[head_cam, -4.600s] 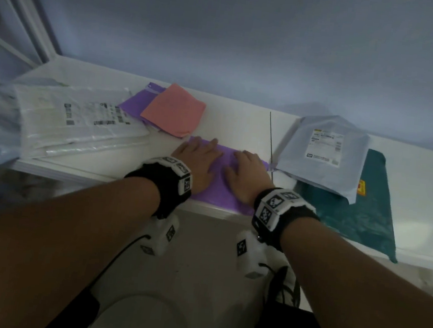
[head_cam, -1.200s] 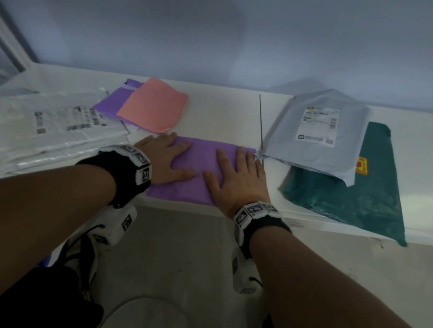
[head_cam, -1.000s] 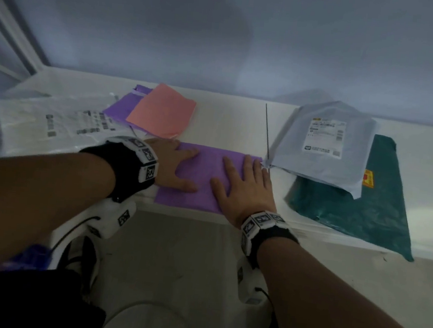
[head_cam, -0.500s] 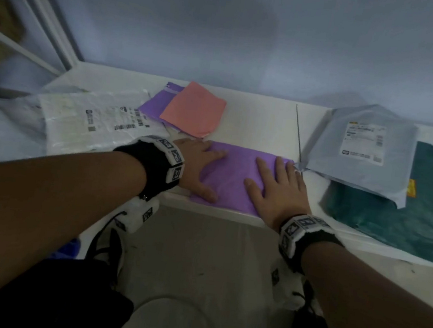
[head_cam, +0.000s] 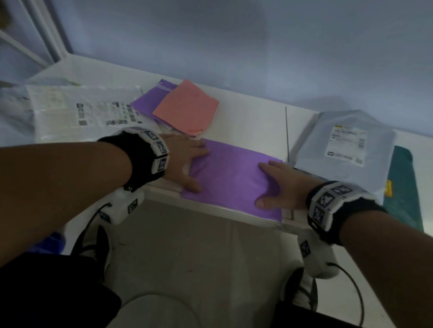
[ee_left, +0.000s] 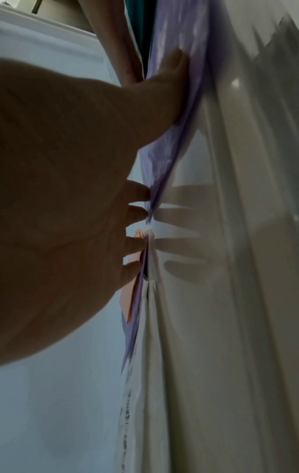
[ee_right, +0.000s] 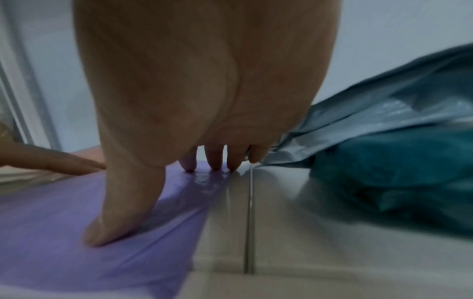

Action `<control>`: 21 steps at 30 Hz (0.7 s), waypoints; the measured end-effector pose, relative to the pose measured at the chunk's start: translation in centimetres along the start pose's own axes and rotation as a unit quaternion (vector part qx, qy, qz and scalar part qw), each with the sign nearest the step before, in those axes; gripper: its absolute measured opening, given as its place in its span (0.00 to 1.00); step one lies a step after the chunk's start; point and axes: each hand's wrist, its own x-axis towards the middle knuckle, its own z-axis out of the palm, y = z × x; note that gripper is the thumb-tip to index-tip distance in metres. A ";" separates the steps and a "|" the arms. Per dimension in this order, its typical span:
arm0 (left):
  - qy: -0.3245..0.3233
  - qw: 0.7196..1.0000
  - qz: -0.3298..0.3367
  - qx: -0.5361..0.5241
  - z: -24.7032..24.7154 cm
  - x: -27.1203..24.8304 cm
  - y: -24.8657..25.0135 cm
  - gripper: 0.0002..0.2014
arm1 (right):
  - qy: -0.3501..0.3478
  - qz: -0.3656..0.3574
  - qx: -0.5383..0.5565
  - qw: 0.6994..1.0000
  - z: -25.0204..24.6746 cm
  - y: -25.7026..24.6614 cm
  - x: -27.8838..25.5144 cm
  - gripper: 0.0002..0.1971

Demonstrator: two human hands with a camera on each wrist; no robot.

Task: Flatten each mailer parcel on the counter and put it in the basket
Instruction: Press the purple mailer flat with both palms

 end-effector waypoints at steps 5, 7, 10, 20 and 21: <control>-0.005 0.999 0.008 -0.034 0.1 0.2 -0.1 0.66 | -0.011 -0.007 -0.038 0.999 -0.2 0.3 0.1 0.55; -0.001 0.999 0.011 -0.042 0.2 0.5 -0.1 0.69 | -0.014 -0.010 -0.033 0.999 -0.2 0.5 0.4 0.55; 0.005 0.998 0.009 -0.058 0.2 0.8 -0.1 0.69 | -0.011 -0.011 -0.018 1.000 -0.3 0.5 0.5 0.56; 0.081 0.977 -0.070 -0.182 -2.5 -0.8 0.8 0.33 | 0.028 0.001 -0.018 0.999 -1.2 -2.2 -0.1 0.40; 0.099 0.969 -0.099 -0.202 -2.8 -0.9 0.6 0.25 | 0.043 0.001 -0.021 0.999 -1.4 -2.7 -0.2 0.35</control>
